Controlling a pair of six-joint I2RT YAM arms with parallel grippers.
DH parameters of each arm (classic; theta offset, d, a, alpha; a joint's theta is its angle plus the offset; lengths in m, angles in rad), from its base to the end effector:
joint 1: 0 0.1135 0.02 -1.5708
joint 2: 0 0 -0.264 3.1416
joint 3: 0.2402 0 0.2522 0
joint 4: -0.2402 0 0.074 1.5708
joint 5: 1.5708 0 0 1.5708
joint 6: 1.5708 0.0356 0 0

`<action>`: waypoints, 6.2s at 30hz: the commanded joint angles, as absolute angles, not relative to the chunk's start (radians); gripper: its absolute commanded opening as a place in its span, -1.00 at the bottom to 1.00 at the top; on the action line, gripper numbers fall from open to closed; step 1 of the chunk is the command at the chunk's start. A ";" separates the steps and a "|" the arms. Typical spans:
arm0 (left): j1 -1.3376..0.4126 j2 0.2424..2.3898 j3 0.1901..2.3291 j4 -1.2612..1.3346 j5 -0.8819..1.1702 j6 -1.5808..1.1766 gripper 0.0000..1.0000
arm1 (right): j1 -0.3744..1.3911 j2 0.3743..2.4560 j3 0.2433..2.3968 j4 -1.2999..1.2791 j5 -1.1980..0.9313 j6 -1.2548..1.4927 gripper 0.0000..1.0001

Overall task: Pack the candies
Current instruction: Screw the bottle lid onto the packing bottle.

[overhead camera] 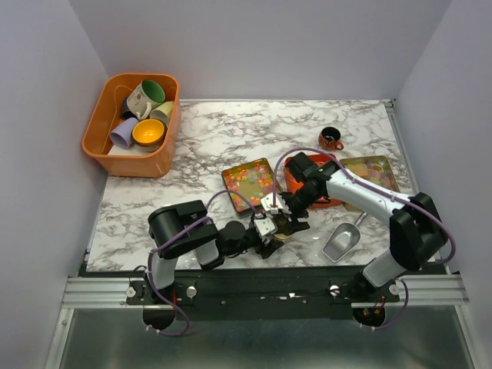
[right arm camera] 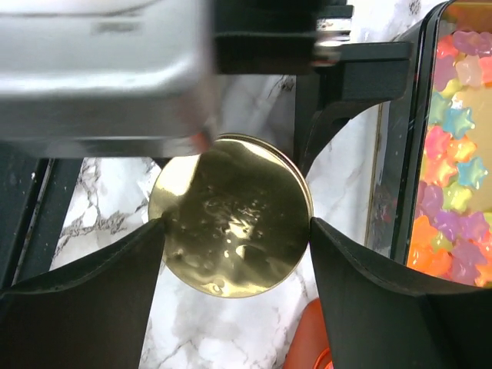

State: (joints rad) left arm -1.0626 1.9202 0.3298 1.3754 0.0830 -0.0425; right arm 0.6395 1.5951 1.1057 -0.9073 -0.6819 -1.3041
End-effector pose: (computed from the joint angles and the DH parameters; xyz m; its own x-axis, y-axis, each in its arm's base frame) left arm 0.1300 -0.2395 0.0921 -0.1424 0.1686 -0.9753 0.9048 0.4217 -0.0592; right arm 0.2180 0.1901 0.2151 0.3232 -0.6930 -0.6444 -0.9075 -0.4200 -0.0035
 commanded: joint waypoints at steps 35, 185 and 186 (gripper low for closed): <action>-1.040 1.914 0.348 1.364 0.118 -0.077 -0.98 | 0.523 1.517 1.049 -0.856 -0.526 -0.917 -0.18; -1.103 1.908 0.342 1.262 0.055 0.009 0.48 | 0.614 1.489 1.023 -0.744 -0.460 -0.887 1.00; -1.103 1.907 0.341 1.261 0.055 0.011 0.48 | 0.606 1.494 1.028 -0.747 -0.468 -0.884 1.00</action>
